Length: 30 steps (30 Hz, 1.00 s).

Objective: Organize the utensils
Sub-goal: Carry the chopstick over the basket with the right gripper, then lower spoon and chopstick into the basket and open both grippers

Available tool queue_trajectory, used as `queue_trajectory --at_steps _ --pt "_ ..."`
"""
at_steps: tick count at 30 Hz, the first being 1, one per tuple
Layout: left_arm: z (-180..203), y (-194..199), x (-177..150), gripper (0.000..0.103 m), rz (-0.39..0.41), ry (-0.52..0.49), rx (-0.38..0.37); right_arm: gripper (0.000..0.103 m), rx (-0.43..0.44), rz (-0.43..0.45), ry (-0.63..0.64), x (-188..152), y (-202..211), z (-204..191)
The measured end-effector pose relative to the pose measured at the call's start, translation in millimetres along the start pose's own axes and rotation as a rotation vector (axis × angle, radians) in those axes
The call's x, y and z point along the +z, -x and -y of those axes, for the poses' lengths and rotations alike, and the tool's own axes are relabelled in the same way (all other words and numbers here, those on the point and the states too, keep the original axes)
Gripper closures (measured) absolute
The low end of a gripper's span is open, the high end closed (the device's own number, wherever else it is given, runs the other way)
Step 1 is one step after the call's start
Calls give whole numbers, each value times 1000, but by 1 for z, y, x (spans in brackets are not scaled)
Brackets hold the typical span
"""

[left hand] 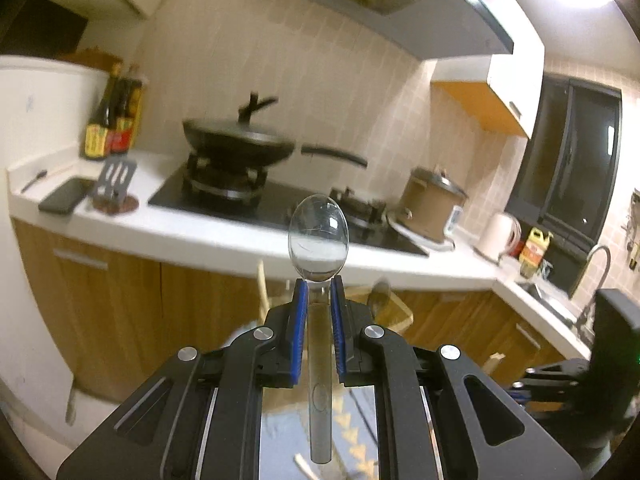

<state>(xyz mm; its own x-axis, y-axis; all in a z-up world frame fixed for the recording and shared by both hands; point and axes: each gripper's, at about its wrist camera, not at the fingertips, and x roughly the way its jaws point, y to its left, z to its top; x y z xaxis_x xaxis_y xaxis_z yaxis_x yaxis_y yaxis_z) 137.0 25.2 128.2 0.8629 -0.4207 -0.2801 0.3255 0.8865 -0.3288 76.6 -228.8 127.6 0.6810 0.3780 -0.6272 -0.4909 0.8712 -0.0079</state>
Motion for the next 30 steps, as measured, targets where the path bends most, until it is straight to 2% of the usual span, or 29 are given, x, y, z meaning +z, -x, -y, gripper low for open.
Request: queue_trajectory --at_steps 5,19,23,30 --pt "4 -12 19 93 45 4 -1 100 -30 90 -58 35 5 23" --pt "2 -58 40 93 135 2 38 100 -108 215 -161 110 25 82" --pt "-5 -74 34 93 152 9 55 100 -155 219 -162 116 14 92" --pt "-16 -96 8 93 156 15 64 100 -193 159 -150 103 -31 99"
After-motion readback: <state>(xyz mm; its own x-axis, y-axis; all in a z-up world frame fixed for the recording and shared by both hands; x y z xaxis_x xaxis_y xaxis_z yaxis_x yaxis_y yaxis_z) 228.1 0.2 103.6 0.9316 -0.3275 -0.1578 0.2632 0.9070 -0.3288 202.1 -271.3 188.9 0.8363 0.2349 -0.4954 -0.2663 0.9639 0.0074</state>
